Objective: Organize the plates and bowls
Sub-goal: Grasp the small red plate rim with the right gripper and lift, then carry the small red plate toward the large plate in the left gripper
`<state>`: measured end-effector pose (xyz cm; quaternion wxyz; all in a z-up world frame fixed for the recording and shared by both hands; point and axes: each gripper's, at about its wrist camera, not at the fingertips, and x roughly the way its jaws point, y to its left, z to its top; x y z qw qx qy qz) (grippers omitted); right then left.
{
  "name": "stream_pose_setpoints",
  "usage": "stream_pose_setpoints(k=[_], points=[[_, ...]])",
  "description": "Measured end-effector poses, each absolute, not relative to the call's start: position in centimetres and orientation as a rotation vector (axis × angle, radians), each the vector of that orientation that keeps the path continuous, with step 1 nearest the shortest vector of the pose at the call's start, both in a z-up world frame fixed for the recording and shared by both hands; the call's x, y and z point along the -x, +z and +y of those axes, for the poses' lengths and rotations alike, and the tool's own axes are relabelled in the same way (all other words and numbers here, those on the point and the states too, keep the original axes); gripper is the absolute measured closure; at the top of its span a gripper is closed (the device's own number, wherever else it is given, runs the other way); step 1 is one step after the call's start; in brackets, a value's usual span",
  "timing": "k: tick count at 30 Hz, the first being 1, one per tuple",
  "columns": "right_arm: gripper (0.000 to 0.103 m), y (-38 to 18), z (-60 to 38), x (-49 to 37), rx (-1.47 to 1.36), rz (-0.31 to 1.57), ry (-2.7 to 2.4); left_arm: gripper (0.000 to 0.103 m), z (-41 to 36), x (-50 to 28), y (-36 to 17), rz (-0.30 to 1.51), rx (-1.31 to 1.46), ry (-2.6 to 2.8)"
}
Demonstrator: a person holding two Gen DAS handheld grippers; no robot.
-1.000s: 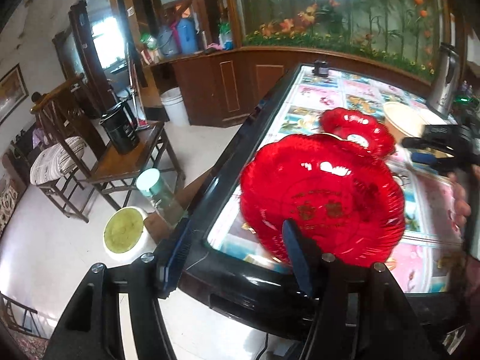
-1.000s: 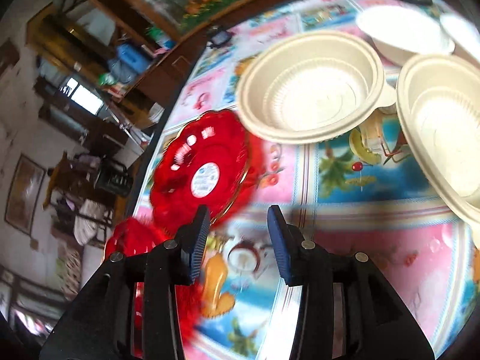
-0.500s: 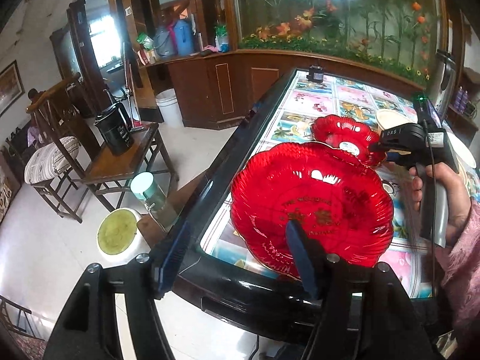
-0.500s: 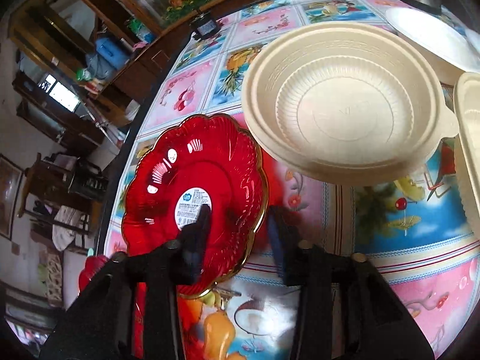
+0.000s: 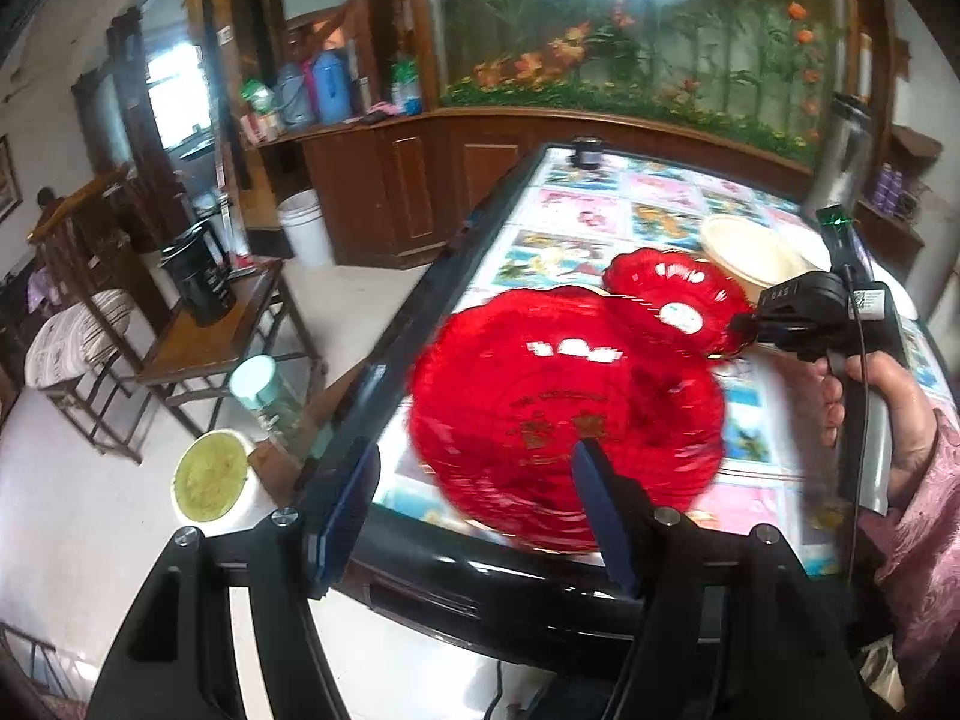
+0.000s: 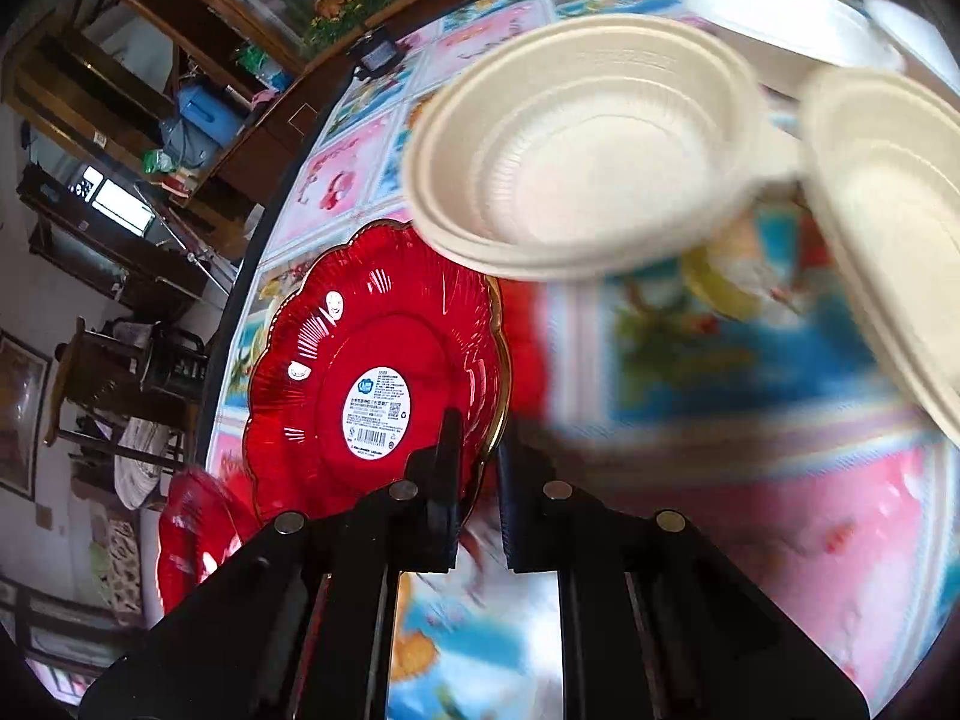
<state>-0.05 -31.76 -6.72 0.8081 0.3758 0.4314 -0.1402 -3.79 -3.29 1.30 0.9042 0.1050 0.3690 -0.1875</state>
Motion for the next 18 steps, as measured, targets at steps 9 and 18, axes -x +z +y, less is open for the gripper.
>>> stream_pose_setpoints(k=[9, 18], points=[[0.094, -5.5, -32.9, 10.1, -0.831, 0.897, -0.265, 0.024, -8.5, 8.2, 2.1, 0.805, -0.268, -0.675], [0.094, -5.2, -37.1, 20.8, -0.868, 0.880, -0.290, 0.023, -14.9, 9.0, 0.3, 0.961, -0.262, -0.764]])
